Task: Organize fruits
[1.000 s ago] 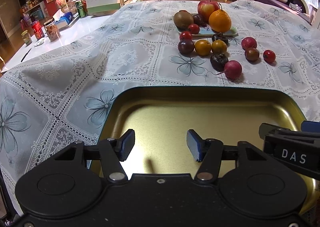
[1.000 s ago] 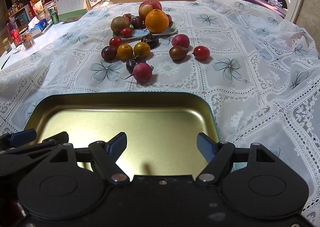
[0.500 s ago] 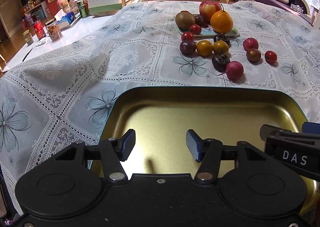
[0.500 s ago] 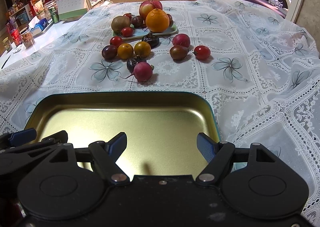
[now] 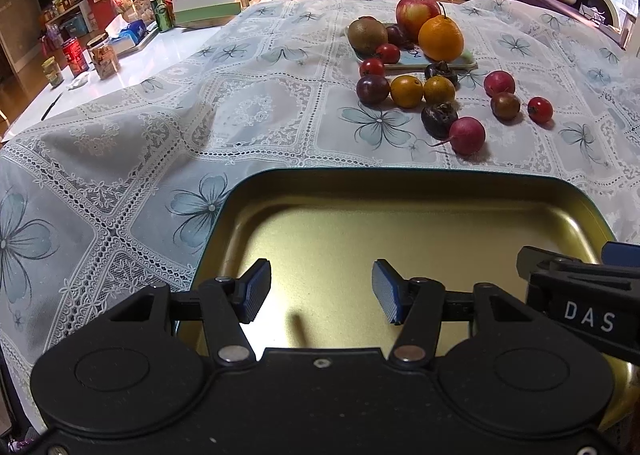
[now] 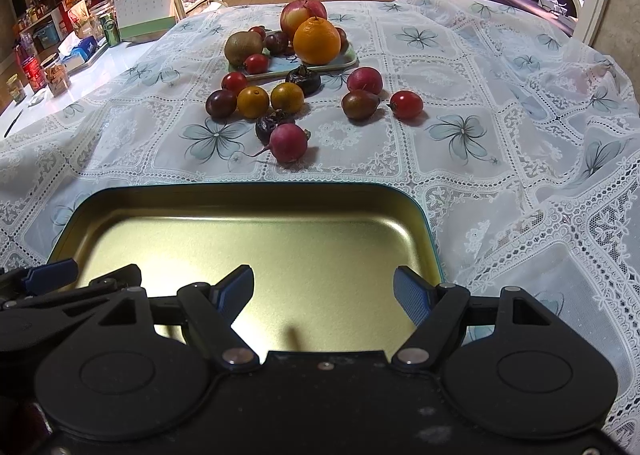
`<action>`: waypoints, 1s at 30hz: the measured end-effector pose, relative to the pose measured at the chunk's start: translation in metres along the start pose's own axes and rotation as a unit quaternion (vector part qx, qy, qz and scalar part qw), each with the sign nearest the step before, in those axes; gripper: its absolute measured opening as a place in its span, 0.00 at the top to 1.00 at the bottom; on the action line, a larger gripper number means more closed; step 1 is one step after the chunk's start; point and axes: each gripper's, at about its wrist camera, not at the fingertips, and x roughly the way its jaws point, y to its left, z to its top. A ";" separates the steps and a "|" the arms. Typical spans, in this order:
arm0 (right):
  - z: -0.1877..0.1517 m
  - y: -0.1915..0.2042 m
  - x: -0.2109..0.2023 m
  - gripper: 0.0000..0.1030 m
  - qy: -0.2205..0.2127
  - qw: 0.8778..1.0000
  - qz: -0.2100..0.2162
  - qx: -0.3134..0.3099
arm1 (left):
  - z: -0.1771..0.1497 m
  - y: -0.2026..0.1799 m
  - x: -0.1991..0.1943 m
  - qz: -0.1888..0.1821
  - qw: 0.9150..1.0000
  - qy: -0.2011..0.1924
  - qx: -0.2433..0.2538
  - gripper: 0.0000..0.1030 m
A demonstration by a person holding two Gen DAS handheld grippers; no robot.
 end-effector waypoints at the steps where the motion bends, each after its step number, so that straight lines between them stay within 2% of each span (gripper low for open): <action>1: -0.001 0.001 0.000 0.24 0.000 1.000 0.000 -0.001 | 0.000 0.000 0.000 0.000 1.000 0.000 0.001 0.41; 13: -0.001 0.001 -0.002 0.24 0.000 1.000 0.007 -0.004 | 0.001 -0.001 0.001 0.000 1.000 0.000 0.001 0.41; 21: 0.000 0.000 0.001 0.24 0.015 1.000 0.025 0.005 | 0.000 0.000 0.003 -0.002 1.000 0.005 -0.005 0.41; 30: 0.000 0.001 -0.001 0.24 0.010 1.000 0.027 0.003 | 0.001 -0.001 0.001 0.003 1.000 0.002 0.003 0.41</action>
